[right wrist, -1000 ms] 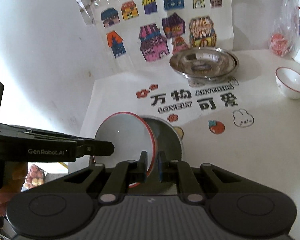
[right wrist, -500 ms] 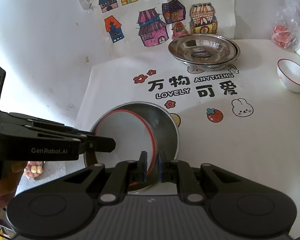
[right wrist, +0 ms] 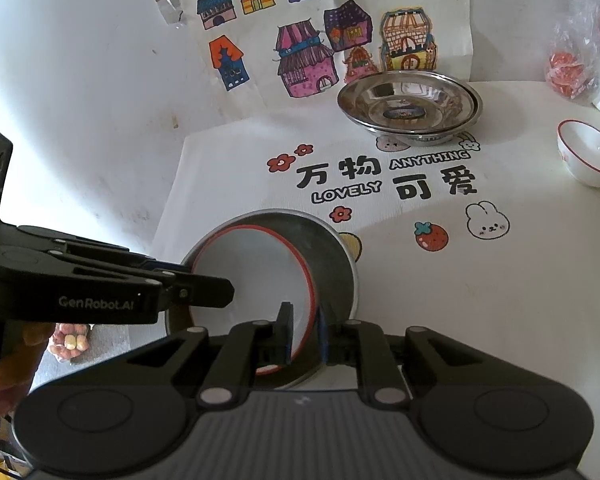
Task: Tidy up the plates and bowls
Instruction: 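Open both tools to release the white bowl, then move both tools to the second red-rimmed white bowl and close on its rim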
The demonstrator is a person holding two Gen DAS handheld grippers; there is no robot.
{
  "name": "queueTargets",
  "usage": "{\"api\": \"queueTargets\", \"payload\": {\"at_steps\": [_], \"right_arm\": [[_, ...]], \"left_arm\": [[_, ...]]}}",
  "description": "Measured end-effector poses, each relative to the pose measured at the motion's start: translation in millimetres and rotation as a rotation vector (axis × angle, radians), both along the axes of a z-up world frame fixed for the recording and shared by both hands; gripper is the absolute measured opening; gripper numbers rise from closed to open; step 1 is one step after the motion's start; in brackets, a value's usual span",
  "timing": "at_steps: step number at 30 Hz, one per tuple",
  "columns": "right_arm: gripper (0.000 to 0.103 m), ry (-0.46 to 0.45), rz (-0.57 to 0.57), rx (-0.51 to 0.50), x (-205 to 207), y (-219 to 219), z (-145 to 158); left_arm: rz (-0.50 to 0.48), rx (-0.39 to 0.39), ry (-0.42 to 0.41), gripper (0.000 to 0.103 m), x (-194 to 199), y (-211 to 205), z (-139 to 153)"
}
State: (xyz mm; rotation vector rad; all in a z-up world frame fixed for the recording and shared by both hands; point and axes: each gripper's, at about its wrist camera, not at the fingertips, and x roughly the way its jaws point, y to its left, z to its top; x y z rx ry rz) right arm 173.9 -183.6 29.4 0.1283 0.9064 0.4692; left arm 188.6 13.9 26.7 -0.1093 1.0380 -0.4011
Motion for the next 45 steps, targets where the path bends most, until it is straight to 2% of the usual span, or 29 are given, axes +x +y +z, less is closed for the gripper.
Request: {"api": "queueTargets", "payload": {"at_steps": [4,9,14,17,19,20,22,25,28,31,34,38,43,45], "right_arm": [[0.025,-0.033,0.003,-0.002,-2,-1,3],[0.027,-0.062,0.002,0.016,-4,-4,9],[0.037,-0.098,-0.001,0.032,-9,-9,14],[0.048,-0.134,-0.011,0.059,-14,-18,18],[0.061,-0.165,-0.019,0.072,-18,-25,22],[0.063,-0.184,-0.023,0.078,-20,-30,24],[0.075,-0.226,-0.042,0.087,-25,-41,28],[0.087,-0.275,-0.087,0.105,-28,-62,33],[0.093,-0.315,-0.144,0.134,-29,-88,35],[0.101,-0.354,-0.216,0.170,-29,-115,36],[0.103,-0.399,-0.303,0.171,-27,-141,37],[0.103,-0.432,-0.445,0.173,-16,-178,33],[0.103,-0.391,-0.576,0.217,19,-222,16],[0.103,-0.352,-0.611,0.279,37,-238,4]], "left_arm": [[0.000,0.002,-0.002,0.018,2,0,1],[0.008,-0.001,-0.012,0.019,3,1,2],[0.012,-0.005,-0.029,0.028,1,2,5],[0.015,-0.013,-0.057,0.036,-3,2,11],[0.019,-0.016,-0.083,0.043,-6,2,17],[0.018,-0.017,-0.095,0.047,-8,2,19],[0.029,-0.014,-0.140,0.067,-11,1,26],[0.042,-0.006,-0.208,0.072,-12,-5,36],[0.043,-0.014,-0.241,0.085,-8,-15,41],[0.042,-0.021,-0.253,0.091,1,-31,44],[0.043,-0.036,-0.275,0.098,10,-49,46],[0.050,-0.035,-0.331,0.100,28,-82,50],[0.038,-0.002,-0.379,0.102,62,-128,51],[0.035,0.003,-0.379,0.102,81,-148,48]]}}
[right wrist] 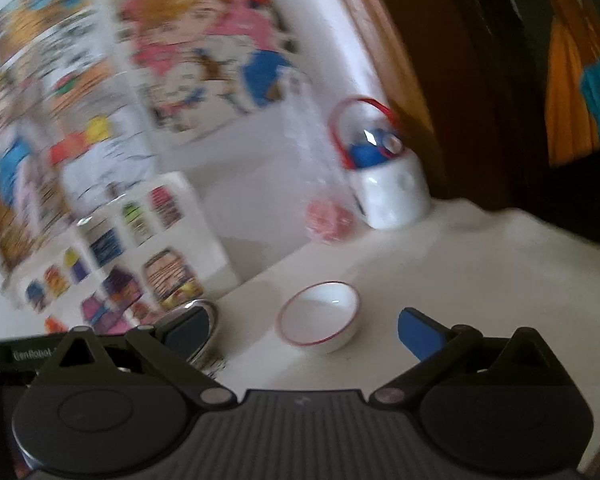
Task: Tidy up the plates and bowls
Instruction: 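Move both tools to the second red-rimmed white bowl and close on its rim, then lift the second white bowl with both tools and carry it over the steel bowl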
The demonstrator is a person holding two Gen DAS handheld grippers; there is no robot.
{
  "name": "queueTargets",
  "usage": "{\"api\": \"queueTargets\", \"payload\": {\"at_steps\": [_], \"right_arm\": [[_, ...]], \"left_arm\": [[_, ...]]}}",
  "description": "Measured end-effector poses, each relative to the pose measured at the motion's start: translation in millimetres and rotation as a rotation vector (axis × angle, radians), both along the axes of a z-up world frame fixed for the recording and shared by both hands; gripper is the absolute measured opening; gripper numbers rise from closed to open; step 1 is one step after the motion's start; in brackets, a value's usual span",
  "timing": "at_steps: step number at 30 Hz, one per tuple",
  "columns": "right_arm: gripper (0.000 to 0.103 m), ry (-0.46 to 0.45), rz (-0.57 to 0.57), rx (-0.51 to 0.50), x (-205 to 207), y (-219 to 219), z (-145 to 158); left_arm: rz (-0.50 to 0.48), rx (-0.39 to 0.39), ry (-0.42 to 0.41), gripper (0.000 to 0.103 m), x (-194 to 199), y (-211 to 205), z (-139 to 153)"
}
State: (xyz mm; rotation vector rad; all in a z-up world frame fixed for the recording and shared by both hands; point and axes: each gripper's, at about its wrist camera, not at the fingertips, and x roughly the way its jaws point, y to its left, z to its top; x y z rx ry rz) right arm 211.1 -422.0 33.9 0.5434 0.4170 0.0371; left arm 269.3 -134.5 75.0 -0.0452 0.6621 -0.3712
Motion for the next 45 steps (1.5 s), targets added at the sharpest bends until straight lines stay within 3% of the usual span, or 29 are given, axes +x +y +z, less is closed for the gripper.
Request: {"api": "queueTargets", "payload": {"at_steps": [4,15,19,29,32,37,41,45], "right_arm": [[0.103,0.043,-0.042,0.136,27,-28,-23],[0.103,0.129,-0.025,0.187,76,-46,-62],[0.092,0.145,-0.014,0.148,82,-42,-64],[0.080,0.152,0.005,0.116,83,-33,-63],[0.068,0.152,0.019,0.112,83,-31,-64],[0.053,0.163,0.033,0.081,83,-27,-66],[0.049,0.166,0.050,0.076,88,-25,-68],[0.042,0.175,0.064,0.073,94,-22,-68]], "left_arm": [[0.003,0.002,0.039,0.102,39,-32,-11],[0.032,0.035,0.139,0.102,126,-94,-59],[0.026,0.035,0.121,0.102,133,-101,-64],[-0.044,0.035,0.094,0.102,128,-115,-64],[-0.054,0.040,0.097,0.100,127,-117,-65],[-0.060,0.008,0.149,0.088,130,-114,-70],[-0.079,-0.022,0.192,0.075,131,-114,-75],[-0.104,-0.022,0.232,0.052,134,-118,-81]]}}
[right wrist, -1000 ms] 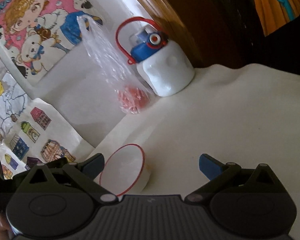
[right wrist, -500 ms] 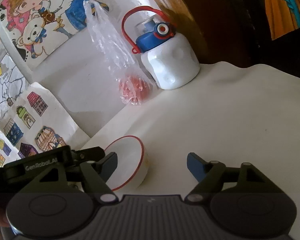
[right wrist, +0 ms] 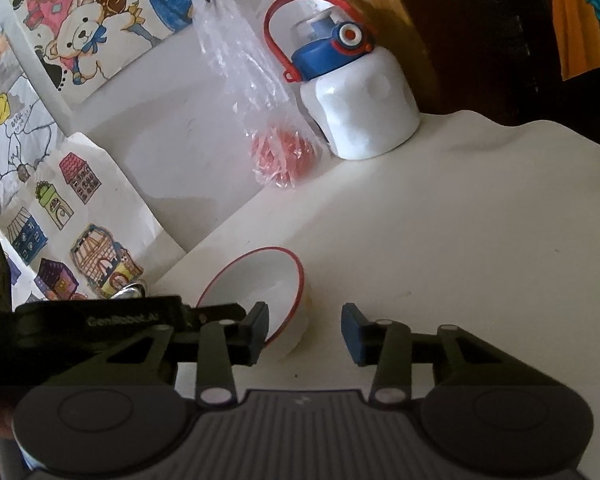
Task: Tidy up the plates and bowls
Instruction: 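Lift the second white bowl with both tools and carry it over the steel bowl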
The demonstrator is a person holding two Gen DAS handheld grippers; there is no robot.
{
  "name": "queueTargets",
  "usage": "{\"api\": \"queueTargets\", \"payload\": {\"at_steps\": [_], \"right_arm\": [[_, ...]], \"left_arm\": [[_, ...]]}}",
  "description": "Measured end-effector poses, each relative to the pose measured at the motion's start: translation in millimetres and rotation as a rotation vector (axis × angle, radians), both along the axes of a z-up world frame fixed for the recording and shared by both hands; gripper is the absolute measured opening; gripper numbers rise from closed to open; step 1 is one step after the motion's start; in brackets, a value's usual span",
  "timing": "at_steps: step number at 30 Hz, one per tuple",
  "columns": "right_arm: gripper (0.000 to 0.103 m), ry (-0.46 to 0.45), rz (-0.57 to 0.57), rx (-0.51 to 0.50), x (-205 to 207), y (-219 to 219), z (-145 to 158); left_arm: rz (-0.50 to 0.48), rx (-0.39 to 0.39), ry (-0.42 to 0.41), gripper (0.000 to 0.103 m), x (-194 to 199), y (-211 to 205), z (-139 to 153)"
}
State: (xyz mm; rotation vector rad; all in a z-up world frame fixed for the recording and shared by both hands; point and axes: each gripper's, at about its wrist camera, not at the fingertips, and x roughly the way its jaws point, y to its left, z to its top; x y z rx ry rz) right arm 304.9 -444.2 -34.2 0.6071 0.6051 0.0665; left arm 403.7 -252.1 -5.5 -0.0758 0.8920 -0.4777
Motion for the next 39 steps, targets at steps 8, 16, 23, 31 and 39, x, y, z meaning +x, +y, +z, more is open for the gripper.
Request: {"api": "queueTargets", "payload": {"at_steps": [8,16,23,31,39], "right_arm": [[0.023,0.007,0.002,0.000,3,6,3],[0.013,0.037,-0.030,0.009,-15,12,1],[0.009,0.043,-0.055,-0.052,-51,30,16],[0.009,-0.014,0.002,-0.100,-99,74,69],[0.009,-0.095,0.101,-0.119,-134,136,115]], "left_arm": [[-0.019,-0.012,0.051,0.019,2,-3,-2],[-0.013,-0.020,0.059,0.013,-14,3,3],[-0.016,-0.036,0.058,0.009,-47,18,9],[-0.015,-0.104,0.021,0.009,-94,65,43],[0.043,-0.121,-0.102,0.009,-159,131,97]]}}
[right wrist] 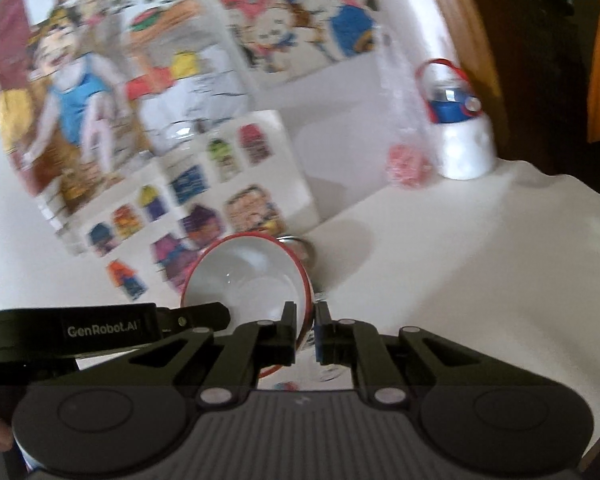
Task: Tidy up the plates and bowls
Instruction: 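Lift the second white bowl with both tools and carry it over the steel bowl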
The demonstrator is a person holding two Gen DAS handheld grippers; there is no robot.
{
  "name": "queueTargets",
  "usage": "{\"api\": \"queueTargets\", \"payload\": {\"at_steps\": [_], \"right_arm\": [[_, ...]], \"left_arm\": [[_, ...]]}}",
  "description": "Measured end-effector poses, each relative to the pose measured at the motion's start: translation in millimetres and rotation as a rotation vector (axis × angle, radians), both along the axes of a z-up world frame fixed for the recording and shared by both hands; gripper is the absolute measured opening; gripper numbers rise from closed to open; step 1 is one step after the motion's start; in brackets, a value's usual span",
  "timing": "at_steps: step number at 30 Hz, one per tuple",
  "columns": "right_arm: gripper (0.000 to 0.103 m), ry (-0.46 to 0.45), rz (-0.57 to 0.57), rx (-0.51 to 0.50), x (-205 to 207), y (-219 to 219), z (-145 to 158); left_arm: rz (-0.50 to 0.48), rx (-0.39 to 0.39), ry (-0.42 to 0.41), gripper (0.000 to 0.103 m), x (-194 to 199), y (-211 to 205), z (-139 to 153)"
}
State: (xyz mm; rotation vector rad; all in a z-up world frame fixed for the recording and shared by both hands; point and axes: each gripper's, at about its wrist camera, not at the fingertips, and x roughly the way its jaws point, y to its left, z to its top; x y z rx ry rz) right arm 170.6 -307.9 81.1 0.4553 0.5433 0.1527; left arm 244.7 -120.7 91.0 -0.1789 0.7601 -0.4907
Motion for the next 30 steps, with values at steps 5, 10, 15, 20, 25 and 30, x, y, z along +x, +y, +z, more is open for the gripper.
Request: {"api": "queueTargets", "payload": {"at_steps": [5,10,15,20,25,30], "right_arm": [[0.009,-0.010,0.066,-0.005,-14,38,13],[0.009,0.001,0.125,-0.022,-26,71,17],[0.010,0.027,0.167,-0.048,-34,96,11],[0.010,0.068,0.189,-0.053,-37,108,-4],[0.010,0.126,0.212,-0.068,-36,116,-21],[0.010,0.160,0.224,-0.084,-34,120,-28]], "left_arm": [[0.058,0.008,-0.034,0.009,-35,41,15],[0.099,0.017,-0.035,0.009,-59,80,19],[0.122,0.024,-0.022,0.009,-75,110,14],[0.133,0.034,0.016,0.009,-83,127,-1],[0.138,0.054,0.061,0.009,-85,136,-21],[0.126,0.084,0.102,0.009,-84,137,-38]]}}
